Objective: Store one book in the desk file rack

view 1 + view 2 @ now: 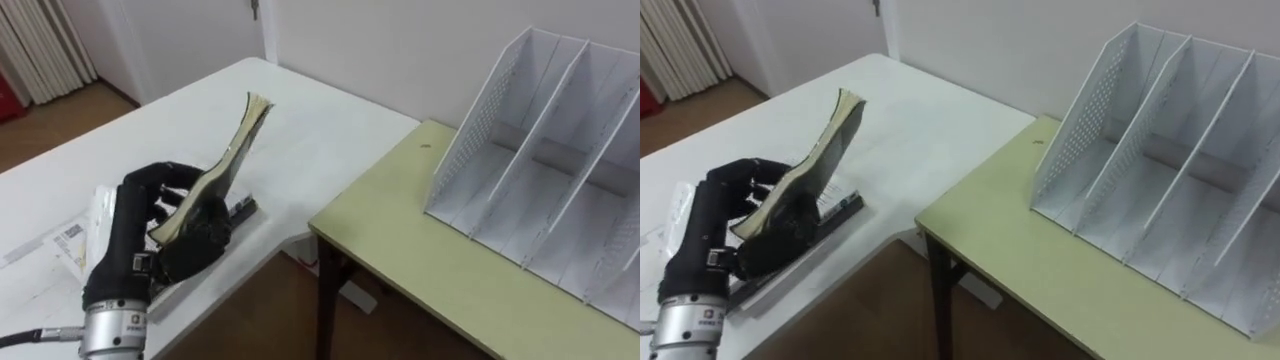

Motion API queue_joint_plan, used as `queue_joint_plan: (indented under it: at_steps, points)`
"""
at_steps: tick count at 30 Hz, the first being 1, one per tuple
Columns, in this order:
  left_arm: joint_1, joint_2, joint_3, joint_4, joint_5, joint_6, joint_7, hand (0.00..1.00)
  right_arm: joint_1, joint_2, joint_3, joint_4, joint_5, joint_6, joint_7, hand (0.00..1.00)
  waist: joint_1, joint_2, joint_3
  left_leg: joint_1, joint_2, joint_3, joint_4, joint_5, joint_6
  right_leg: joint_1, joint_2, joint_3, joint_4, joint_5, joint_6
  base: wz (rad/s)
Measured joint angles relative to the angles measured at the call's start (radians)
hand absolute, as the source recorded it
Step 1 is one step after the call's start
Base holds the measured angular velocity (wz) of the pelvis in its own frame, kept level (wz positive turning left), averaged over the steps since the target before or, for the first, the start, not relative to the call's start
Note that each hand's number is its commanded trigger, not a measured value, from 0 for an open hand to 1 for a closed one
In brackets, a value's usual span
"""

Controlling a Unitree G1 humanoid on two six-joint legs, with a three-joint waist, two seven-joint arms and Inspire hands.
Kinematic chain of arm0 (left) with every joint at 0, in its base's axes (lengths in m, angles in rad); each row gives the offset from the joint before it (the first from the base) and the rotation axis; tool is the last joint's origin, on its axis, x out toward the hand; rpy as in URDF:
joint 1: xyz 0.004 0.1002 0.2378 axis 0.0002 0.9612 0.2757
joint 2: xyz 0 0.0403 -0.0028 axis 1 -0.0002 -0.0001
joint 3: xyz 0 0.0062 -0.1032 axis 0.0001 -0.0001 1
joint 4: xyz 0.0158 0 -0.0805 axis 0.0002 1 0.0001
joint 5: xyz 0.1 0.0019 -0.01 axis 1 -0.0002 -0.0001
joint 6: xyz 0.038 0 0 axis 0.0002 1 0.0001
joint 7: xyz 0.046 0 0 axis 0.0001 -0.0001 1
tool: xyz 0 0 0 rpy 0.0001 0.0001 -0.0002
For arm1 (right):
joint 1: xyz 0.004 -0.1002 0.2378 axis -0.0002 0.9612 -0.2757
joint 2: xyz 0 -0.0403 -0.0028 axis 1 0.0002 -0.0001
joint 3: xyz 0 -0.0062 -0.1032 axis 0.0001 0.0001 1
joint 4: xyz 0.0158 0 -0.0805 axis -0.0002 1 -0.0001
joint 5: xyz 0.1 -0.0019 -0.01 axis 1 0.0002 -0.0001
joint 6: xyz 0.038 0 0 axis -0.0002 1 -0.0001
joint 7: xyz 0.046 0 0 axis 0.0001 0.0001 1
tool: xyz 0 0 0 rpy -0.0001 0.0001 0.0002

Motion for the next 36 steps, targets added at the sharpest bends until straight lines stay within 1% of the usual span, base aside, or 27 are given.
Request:
queue_joint_plan:
  at_steps: [2,4,6,8,9,11,12,14,15,17,18,20,21,23,24,25,28,29,30,32,34,36]
  points:
    - [-0.002,0.0,-0.003,0.0,-0.081,-0.011,-0.059,1.0,-0.001,0.022,0.007,-0.048,0.004,-0.034,0.022,0.0,-0.003,0.0,-0.0001,0.001,0.0,0.004,0.0,0.0,0.0,0.0,0.001,0.002,0.0,0.0,0.0,0.0]
    - [-0.002,0.0,-0.004,0.0,-0.13,-0.011,-0.097,1.0,0.003,0.027,0.015,-0.083,0.005,-0.044,0.042,0.0,0.002,0.001,-0.0002,0.001,0.001,0.005,0.0,0.0,0.0,0.0,0.0,0.004,0.0,0.0,0.0,0.0]
    - [-0.002,0.0,-0.003,0.0,-0.176,-0.011,-0.123,1.0,0.013,0.027,0.016,-0.134,0.005,-0.044,0.06,0.0,0.004,0.001,-0.0002,0.0,0.001,0.005,-0.001,0.0,0.0,-0.002,-0.001,0.002,0.0,0.0,0.0,0.0]
    - [-0.002,0.0,0.01,-0.001,-0.226,-0.011,-0.159,1.0,0.017,0.026,0.016,-0.222,0.0,-0.044,0.092,0.0,0.006,-0.001,-0.0002,0.001,0.001,0.005,-0.001,0.0,0.0,-0.004,-0.001,0.005,0.001,0.0,0.0,-0.04]
    - [-0.002,0.0,0.012,-0.001,-0.244,-0.011,-0.169,1.0,0.018,0.025,0.017,-0.243,0.001,-0.045,0.099,0.0,0.007,-0.001,-0.0005,0.003,0.001,0.005,-0.001,0.0,0.0,-0.003,-0.001,0.003,0.002,0.0,0.0,-0.04]
    - [-0.002,0.0,0.012,-0.001,-0.321,-0.011,-0.207,1.0,0.019,0.02,0.031,-0.305,0.014,-0.047,0.124,0.0,0.011,-0.002,-0.0003,0.018,0.001,0.004,-0.001,0.0,0.0,0.013,-0.002,-0.001,0.001,0.001,0.001,0.0]
    - [-0.002,0.0,0.012,-0.001,-0.333,-0.011,-0.215,1.0,0.021,0.019,0.034,-0.316,0.016,-0.047,0.13,0.0,0.012,-0.001,-0.0002,0.019,0.001,0.005,-0.001,0.0,0.0,0.014,-0.002,-0.001,0.0,0.001,0.001,0.05]
    - [-0.002,0.004,0.012,-0.013,-0.423,-0.012,-0.252,1.0,0.039,0.017,0.037,-0.385,0.017,-0.047,0.158,0.0,0.021,0.001,-0.0011,0.02,0.0,0.004,0.0,0.0,0.0,0.014,-0.002,0.002,0.005,0.001,0.001,0.02]
    - [-0.002,0.006,0.013,-0.014,-0.453,-0.014,-0.263,1.0,0.041,0.015,0.041,-0.405,0.018,-0.047,0.166,0.0,0.023,0.002,-0.0002,0.019,0.0,0.004,0.001,0.0,0.0,0.011,-0.002,0.002,0.009,0.001,0.001,-0.03]
    - [-0.002,0.008,0.013,-0.013,-0.545,-0.018,-0.318,1.0,0.041,0.014,0.042,-0.467,0.026,-0.047,0.203,0.0,0.021,0.004,0.0022,0.02,0.0,0.001,0.001,0.0,0.0,0.009,-0.002,0.004,0.016,0.0,0.001,0.0]
    - [-0.002,0.008,0.013,-0.013,-0.567,-0.018,-0.334,1.0,0.041,0.014,0.041,-0.48,0.04,-0.047,0.213,0.0,0.02,0.004,0.0026,0.02,0.0,0.0,0.003,0.0,0.0,0.011,-0.003,0.003,0.016,0.0,0.001,0.03]
    - [-0.002,0.011,0.011,-0.013,-0.66,-0.018,-0.389,1.0,0.041,0.014,0.042,-0.544,0.123,-0.045,0.244,0.0,0.02,0.002,0.0059,0.02,0.0,0.001,0.009,0.0,0.0,0.013,-0.004,0.004,0.018,0.0,0.001,0.0]
    - [-0.002,0.011,0.01,-0.013,-0.682,-0.018,-0.4,1.0,0.041,0.014,0.042,-0.56,0.15,-0.045,0.25,0.0,0.02,0.002,0.006,0.019,0.0,0.002,0.011,0.0,0.0,0.013,-0.005,0.004,0.017,0.001,0.001,0.0]
    - [-0.002,0.012,0.009,-0.013,-0.748,-0.017,-0.461,1.0,0.039,0.018,0.038,-0.616,0.25,-0.044,0.273,0.0,0.019,-0.001,0.0083,0.018,0.001,0.007,0.014,0.0,0.0,0.01,-0.005,0.002,0.016,0.001,0.001,0.0]
    - [-0.002,0.012,0.009,-0.012,-0.763,-0.017,-0.476,1.0,0.038,0.018,0.037,-0.627,0.269,-0.044,0.281,0.0,0.019,-0.001,0.0083,0.018,0.001,0.007,0.014,0.0,0.0,0.009,-0.005,0.002,0.016,0.001,0.001,0.0]
    - [-0.002,0.012,0.009,-0.01,-0.794,-0.016,-0.508,1.0,0.031,0.018,0.033,-0.633,0.33,-0.044,0.303,0.0,0.017,-0.001,0.0084,0.018,0.001,0.006,0.017,0.0,0.0,0.01,-0.006,0.003,0.017,0.001,0.001,0.0]
    - [0.015,0.028,0.009,-0.008,-0.885,-0.009,-0.591,1.0,0.024,0.016,0.022,-0.667,0.455,-0.039,0.34,0.0,0.019,0.002,0.009,0.02,0.001,0.008,0.02,0.0,0.0,0.008,-0.004,0.013,0.016,0.001,0.001,-0.04]
    - [0.025,0.031,0.013,-0.008,-0.908,-0.003,-0.623,1.0,0.026,0.016,0.008,-0.7,0.493,-0.031,0.352,0.0,0.019,0.006,0.0107,0.018,0.002,0.009,0.02,0.0,0.0,0.006,-0.004,0.014,0.016,0.001,0.001,-0.08]
    - [0.028,0.033,0.013,-0.007,-0.915,0.0,-0.636,1.0,0.026,0.016,0.0,-0.716,0.511,-0.028,0.356,0.0,0.019,0.008,0.0105,0.017,0.001,0.008,0.021,0.0,0.0,0.005,-0.004,0.014,0.016,0.001,0.001,-0.03]
    - [0.029,0.038,0.02,0.007,-0.922,0.027,-0.693,1.0,0.027,0.014,-0.04,-0.769,0.607,-0.021,0.37,0.0,0.019,0.012,0.0086,0.015,0.002,0.008,0.021,0.0,0.0,0.003,-0.004,0.014,0.017,0.001,0.001,0.0]
    - [0.03,0.043,0.026,0.021,-0.922,0.049,-0.731,1.0,0.027,0.011,-0.061,-0.8,0.657,-0.021,0.37,0.0,0.02,0.013,0.0072,0.016,0.002,0.008,0.021,0.0,0.0,0.005,-0.004,0.013,0.018,0.002,0.0,0.0]
    - [0.03,0.044,0.029,0.025,-0.922,0.076,-0.749,1.0,0.028,0.01,-0.071,-0.827,0.727,-0.016,0.37,0.0,0.02,0.013,0.007,0.016,0.003,0.007,0.021,0.0,0.0,0.005,-0.003,0.016,0.019,0.002,0.0,-0.02]
